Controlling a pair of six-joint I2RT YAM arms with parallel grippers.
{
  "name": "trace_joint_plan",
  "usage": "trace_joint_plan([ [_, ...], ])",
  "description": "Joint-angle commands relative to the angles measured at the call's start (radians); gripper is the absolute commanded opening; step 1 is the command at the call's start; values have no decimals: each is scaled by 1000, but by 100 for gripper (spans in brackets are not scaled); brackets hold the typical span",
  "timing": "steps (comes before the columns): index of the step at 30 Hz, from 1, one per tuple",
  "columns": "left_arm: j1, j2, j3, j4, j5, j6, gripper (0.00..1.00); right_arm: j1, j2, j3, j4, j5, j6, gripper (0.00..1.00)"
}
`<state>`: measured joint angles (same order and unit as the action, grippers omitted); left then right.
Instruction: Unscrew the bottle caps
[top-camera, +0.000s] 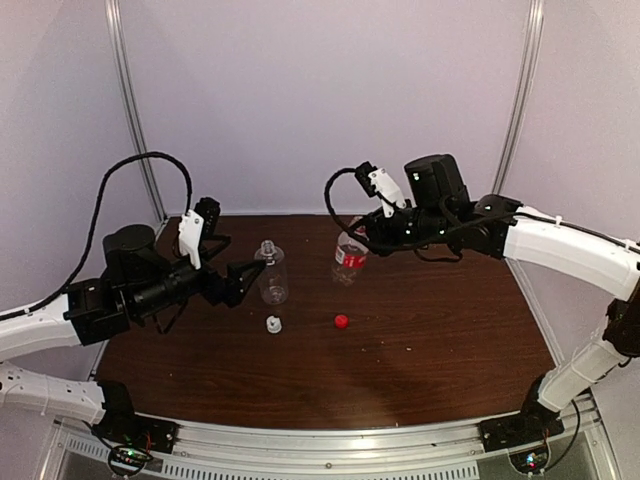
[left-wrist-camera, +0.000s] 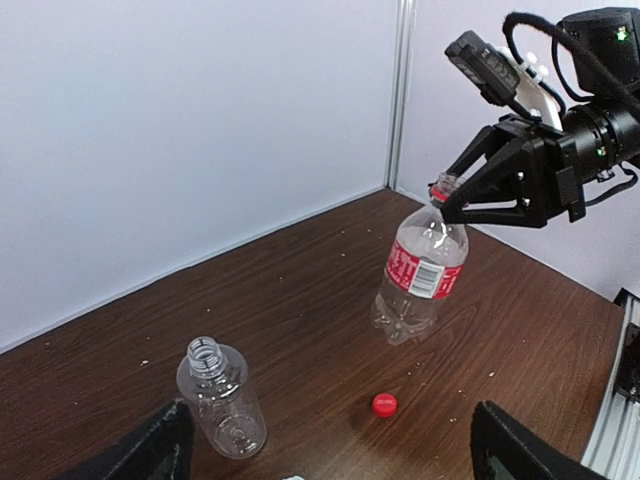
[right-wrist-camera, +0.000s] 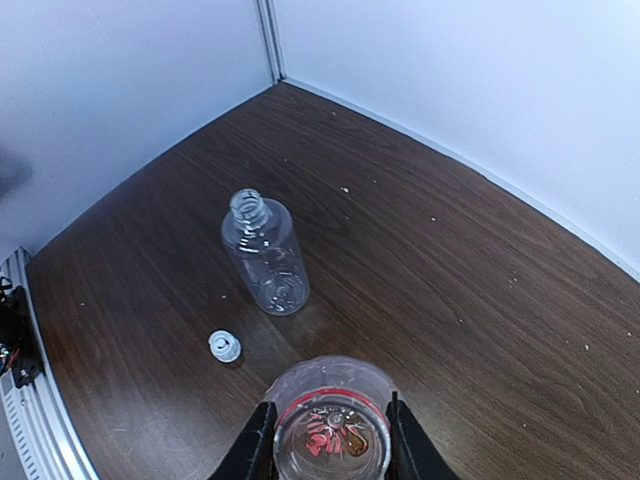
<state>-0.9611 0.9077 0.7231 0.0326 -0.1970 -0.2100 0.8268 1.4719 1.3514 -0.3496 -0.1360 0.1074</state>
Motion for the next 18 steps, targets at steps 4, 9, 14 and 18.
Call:
trace_joint_plan([
  [4,-2,-39,-30,-3,-120,-20,98,-39,97,14,-12,87,-2,2],
  [9,-2,-30,-23,-14,-117,-21,98,-54,172,25,9,91,-5,6],
  [14,-2,-23,-20,-14,-114,-19,98,-66,253,42,38,61,-3,10],
  [18,-1,-31,-17,-24,-114,-20,98,-66,309,57,48,45,4,14],
])
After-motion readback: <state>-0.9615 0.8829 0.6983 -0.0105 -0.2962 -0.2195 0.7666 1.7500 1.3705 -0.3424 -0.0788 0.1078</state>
